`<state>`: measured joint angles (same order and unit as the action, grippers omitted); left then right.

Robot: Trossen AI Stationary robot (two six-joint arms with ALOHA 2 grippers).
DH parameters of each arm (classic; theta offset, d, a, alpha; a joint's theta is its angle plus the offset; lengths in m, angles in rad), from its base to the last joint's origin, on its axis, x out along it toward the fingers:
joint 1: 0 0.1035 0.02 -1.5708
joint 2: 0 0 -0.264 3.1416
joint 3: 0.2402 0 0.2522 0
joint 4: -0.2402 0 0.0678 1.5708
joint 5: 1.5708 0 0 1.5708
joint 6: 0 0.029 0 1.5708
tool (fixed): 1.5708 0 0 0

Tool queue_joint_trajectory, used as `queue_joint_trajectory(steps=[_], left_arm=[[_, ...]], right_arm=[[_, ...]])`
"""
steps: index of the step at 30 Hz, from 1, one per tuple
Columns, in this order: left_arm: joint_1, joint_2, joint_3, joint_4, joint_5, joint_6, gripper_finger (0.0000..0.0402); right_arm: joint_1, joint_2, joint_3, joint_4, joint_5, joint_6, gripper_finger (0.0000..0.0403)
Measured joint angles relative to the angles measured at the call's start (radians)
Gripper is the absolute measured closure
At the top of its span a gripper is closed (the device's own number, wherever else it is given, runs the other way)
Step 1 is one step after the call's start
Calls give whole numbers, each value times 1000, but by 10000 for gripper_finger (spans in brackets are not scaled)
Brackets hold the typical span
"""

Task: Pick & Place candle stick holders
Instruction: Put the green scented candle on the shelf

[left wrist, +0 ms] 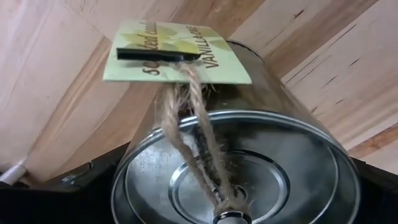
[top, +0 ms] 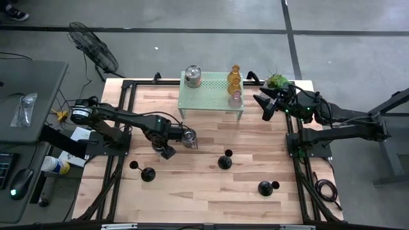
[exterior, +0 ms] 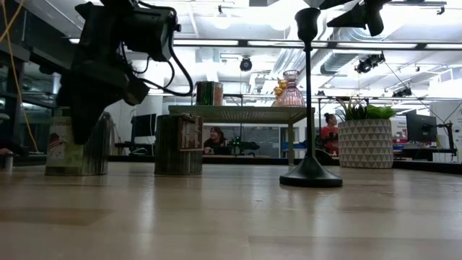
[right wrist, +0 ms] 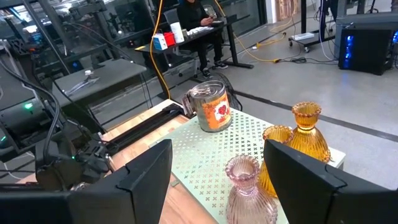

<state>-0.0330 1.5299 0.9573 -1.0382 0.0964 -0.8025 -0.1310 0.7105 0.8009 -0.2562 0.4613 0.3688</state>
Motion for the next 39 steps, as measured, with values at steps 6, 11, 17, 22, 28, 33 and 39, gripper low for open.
queue_joint_trajectory(steps=[6,11,17,22,28,33,39], left_arm=[[0,0,0,2,-24,12,18],[0,0,0,2,-24,16,31],[0,-1,0,1,-8,20,49],[0,-1,2,-1,-1,2,49],[0,-20,62,-19,29,-6,49],[1,-52,159,-108,19,-7,49],[1,-55,326,-269,-34,5,49]], right_arm=[[0,0,0,0,0,0,156],[0,0,0,0,0,1,156],[0,0,0,-2,0,1,156],[0,0,0,-2,0,4,156],[0,0,0,-3,0,23,156],[0,0,0,-3,-1,27,156],[0,0,0,-8,-1,27,156]])
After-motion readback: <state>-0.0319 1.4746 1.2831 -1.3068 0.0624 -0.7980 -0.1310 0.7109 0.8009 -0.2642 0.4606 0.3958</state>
